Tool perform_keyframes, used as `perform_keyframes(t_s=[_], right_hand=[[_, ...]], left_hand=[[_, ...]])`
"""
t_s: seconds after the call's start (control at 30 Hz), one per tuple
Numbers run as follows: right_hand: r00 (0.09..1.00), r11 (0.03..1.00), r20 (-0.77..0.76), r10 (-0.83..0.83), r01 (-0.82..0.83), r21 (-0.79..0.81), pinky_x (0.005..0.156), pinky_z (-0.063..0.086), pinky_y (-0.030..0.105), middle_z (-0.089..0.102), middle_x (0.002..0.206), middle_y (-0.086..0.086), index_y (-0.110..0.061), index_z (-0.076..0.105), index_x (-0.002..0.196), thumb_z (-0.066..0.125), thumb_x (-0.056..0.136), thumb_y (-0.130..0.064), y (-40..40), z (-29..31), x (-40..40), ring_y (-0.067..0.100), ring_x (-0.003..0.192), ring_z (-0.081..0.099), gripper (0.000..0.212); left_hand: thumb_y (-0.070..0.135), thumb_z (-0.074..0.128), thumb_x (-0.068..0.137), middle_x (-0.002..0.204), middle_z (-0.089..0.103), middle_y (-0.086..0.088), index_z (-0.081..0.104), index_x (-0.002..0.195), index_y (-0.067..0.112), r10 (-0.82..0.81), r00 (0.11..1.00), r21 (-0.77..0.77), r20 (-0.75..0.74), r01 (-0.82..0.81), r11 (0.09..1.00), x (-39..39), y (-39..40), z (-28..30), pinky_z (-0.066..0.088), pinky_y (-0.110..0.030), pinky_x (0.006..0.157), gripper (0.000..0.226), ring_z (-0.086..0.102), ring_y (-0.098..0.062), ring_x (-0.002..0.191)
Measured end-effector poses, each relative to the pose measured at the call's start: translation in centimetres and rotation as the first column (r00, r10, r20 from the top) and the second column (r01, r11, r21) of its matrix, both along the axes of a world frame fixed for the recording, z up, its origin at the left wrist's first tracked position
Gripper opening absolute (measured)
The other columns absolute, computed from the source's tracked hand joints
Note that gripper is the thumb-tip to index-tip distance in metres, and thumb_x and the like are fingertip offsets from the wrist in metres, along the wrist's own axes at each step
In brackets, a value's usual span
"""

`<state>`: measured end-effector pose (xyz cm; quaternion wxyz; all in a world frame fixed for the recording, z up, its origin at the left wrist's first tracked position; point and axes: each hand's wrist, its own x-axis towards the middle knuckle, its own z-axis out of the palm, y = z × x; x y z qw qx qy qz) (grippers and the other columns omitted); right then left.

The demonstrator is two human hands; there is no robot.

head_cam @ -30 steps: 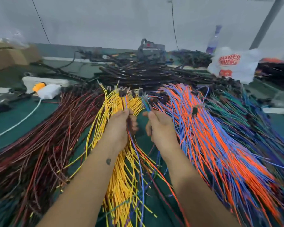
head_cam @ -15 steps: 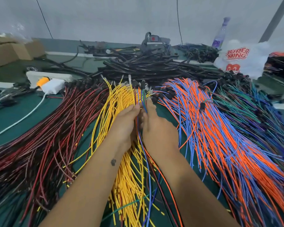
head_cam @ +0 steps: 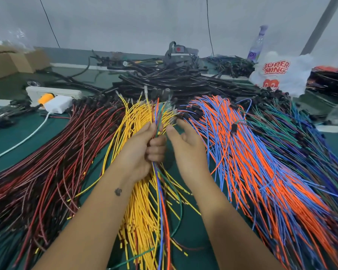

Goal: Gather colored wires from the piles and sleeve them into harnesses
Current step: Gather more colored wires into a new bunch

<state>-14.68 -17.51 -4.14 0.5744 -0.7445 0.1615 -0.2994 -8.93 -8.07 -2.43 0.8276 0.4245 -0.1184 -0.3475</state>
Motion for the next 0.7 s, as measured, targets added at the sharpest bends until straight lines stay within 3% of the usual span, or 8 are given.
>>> perform_keyframes(t_s=[0.1,0.27,0.33,0.4,0.5,0.53,0.6,0.7], right_hand=[[0.99,0.976,0.051,0.132,-0.139,0.166,0.061,0.039,0.012,0.059,0.071,-0.008,-0.013,0.069,0.087,0.061,0.093,-0.032,-0.5,0.5,0.0,-0.002,0.065,0.05,0.022],[0.99,0.992,0.131,-0.057,0.071,-0.101,0.05,0.036,0.032,0.041,0.053,-0.007,-0.013,0.057,0.066,0.065,0.09,-0.031,-1.2,0.9,-0.3,0.013,0.051,0.041,0.031],[0.994,0.981,0.092,-0.052,0.068,-0.181,0.051,0.037,0.039,0.042,0.054,0.002,-0.014,0.052,0.064,0.064,0.09,-0.034,-1.6,1.1,-0.4,0.021,0.052,0.042,0.035],[0.998,0.989,0.069,0.009,0.001,-0.146,0.053,0.034,0.034,0.044,0.051,-0.003,-0.011,0.055,0.062,0.065,0.091,-0.029,-2.2,1.2,-0.5,0.013,0.052,0.04,0.036],[0.999,0.995,0.018,0.033,-0.031,-0.098,0.045,0.027,0.021,0.039,0.037,-0.01,0.014,0.06,0.073,0.064,0.092,-0.026,-3.5,0.7,-0.6,0.003,0.039,0.032,0.045],[0.999,0.995,0.007,0.031,-0.03,-0.092,0.044,0.028,0.023,0.043,0.038,-0.009,0.017,0.061,0.077,0.064,0.093,-0.027,-3.7,0.6,-0.7,0.005,0.039,0.034,0.047],[0.999,0.998,-0.007,0.052,-0.052,-0.047,0.049,0.034,0.031,0.057,0.049,0.006,0.012,0.066,0.078,0.061,0.094,-0.03,-3.9,0.5,-0.7,0.015,0.047,0.046,0.045],[0.997,0.995,0.009,0.08,-0.08,0.055,0.044,0.032,0.022,0.05,0.045,0.004,-0.015,0.07,0.066,0.058,0.096,-0.029,-4.2,0.4,-0.8,0.01,0.038,0.043,0.035]], left_hand=[[0.033,0.048,0.088,0.048,0.03,0.01,0.055,0.102,0.022,-0.214,0.972,0.071,0.098,0.208,0.976,-0.3,0.2,-0.3,0.017,-0.011,0.033,0.019,0.022,0.0,0.036],[0.034,0.043,0.097,0.049,0.037,0.007,0.059,0.105,0.022,-0.266,0.925,0.262,0.271,0.195,0.945,-1.1,-0.8,-0.8,0.025,-0.015,0.037,0.022,0.026,-0.005,0.04],[0.032,0.037,0.102,0.047,0.035,0.008,0.061,0.102,0.023,-0.24,0.921,0.306,0.308,0.143,0.941,-1.2,-1.0,-0.9,0.026,-0.016,0.037,0.025,0.026,-0.006,0.039],[0.031,0.036,0.102,0.046,0.031,0.009,0.055,0.091,0.019,-0.247,0.917,0.348,0.314,0.13,0.928,-1.4,-1.0,-0.9,0.024,-0.013,0.037,0.026,0.024,-0.005,0.037],[0.029,0.036,0.103,0.046,0.028,0.007,0.046,0.078,0.017,-0.272,0.902,0.419,0.336,0.116,0.901,-1.7,-1.2,-0.7,0.02,-0.011,0.038,0.029,0.022,-0.005,0.035],[0.028,0.036,0.103,0.047,0.028,0.006,0.046,0.076,0.017,-0.276,0.893,0.441,0.355,0.1,0.892,-1.9,-1.3,-0.6,0.02,-0.011,0.038,0.03,0.022,-0.006,0.036],[0.028,0.036,0.103,0.05,0.029,0.005,0.047,0.076,0.017,-0.277,0.876,0.473,0.394,0.065,0.879,-2.2,-1.6,-0.6,0.02,-0.013,0.039,0.032,0.022,-0.007,0.039],[0.028,0.035,0.104,0.051,0.033,0.006,0.053,0.079,0.015,-0.291,0.864,0.488,0.412,0.061,0.871,-2.3,-1.6,-0.5,0.024,-0.015,0.039,0.033,0.025,-0.006,0.041]])
